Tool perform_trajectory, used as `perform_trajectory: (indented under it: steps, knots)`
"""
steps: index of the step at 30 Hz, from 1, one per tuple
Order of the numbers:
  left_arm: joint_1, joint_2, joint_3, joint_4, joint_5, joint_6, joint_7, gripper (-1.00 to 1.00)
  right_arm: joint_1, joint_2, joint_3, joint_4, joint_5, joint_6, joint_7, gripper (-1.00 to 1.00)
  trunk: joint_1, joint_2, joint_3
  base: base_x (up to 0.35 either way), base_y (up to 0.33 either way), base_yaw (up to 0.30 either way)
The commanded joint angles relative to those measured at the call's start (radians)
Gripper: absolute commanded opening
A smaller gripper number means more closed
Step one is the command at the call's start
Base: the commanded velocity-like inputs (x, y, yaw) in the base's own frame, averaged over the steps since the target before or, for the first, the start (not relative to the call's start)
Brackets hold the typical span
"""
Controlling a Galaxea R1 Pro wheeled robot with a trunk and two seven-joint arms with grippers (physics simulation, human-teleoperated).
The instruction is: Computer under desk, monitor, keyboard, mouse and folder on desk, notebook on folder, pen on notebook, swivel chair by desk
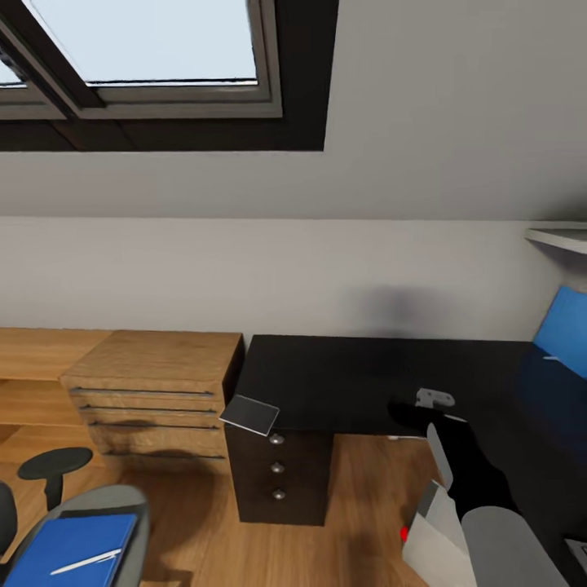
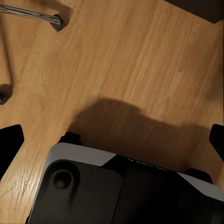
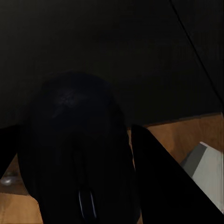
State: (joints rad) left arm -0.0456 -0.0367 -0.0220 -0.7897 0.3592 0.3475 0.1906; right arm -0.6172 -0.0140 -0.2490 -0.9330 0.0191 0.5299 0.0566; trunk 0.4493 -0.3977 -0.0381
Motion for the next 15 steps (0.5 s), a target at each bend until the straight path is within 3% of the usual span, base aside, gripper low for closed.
perform_trajectory:
  steps: [1, 11, 15]
  knots:
    - [0.0, 0.0, -0.002, -0.002, 0.011, 0.004, 0.009, 1.0, -0.001, 0.001, -0.005, 0.003, -0.001, 0.003, 0.003, -1.0, 0.001, -0.002, -0.001, 0.0, 0.0, -0.244]
    - [0.0, 0.0, -0.007, 0.039, 0.009, 0.004, 0.01, 1.0, -0.001, 0.002, -0.008, 0.068, -0.003, -0.078, -0.063, -1.0, 0.001, -0.002, 0.008, 0.0, 0.0, -0.246]
    - [0.0, 0.0, -0.006, 0.042, 0.009, 0.004, 0.01, 1.0, -0.001, 0.003, -0.006, 0.117, -0.003, -0.17, -0.099, -1.0, 0.001, -0.002, 0.012, 0.0, 0.0, -0.248]
